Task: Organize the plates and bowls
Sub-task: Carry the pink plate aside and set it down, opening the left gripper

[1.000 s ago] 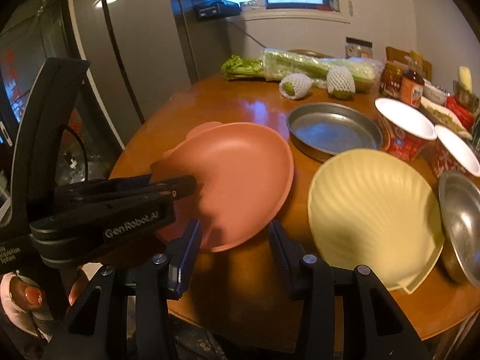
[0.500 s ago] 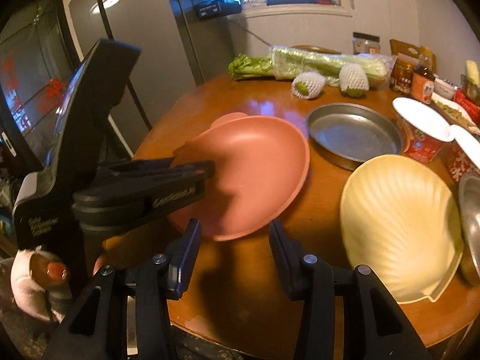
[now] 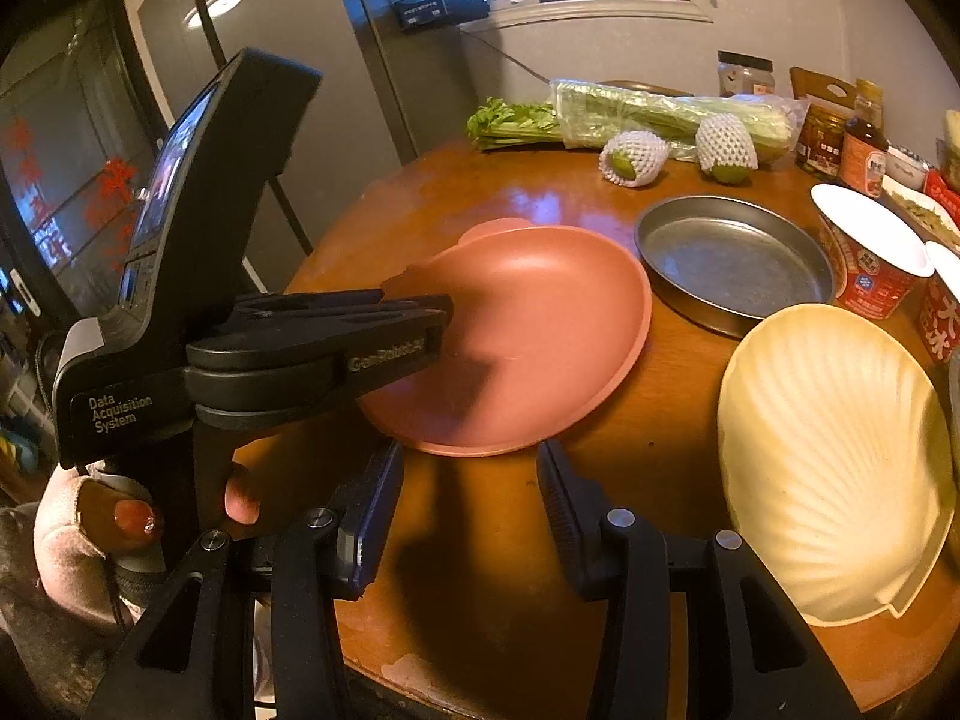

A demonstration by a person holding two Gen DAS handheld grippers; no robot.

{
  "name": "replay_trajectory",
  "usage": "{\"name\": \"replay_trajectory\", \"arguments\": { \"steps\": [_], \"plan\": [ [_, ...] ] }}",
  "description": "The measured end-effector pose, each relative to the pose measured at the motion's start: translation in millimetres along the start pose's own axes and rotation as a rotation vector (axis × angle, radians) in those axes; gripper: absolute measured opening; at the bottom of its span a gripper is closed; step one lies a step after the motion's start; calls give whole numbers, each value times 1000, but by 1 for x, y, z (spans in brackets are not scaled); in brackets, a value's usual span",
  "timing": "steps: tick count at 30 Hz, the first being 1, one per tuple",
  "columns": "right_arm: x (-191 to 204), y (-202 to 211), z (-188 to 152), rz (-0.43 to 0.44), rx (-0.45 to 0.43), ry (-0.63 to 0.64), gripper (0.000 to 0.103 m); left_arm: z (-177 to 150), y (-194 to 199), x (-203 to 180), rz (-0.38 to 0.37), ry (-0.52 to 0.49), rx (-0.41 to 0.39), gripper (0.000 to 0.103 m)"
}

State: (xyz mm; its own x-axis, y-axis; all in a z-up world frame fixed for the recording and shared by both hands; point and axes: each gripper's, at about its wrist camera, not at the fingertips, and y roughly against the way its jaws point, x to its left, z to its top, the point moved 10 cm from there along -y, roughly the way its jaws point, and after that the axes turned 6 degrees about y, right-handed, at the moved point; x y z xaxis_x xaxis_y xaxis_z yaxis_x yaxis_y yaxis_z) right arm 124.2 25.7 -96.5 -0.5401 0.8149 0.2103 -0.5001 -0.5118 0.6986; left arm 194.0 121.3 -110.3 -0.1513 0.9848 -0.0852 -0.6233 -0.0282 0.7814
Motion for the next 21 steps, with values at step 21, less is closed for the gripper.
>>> {"name": "replay_trajectory", "arguments": {
  "steps": [21],
  "plan": [
    [-50, 101, 7, -145, -178, -86, 54, 4, 87, -43, -84, -11, -148, 62]
  ]
}}
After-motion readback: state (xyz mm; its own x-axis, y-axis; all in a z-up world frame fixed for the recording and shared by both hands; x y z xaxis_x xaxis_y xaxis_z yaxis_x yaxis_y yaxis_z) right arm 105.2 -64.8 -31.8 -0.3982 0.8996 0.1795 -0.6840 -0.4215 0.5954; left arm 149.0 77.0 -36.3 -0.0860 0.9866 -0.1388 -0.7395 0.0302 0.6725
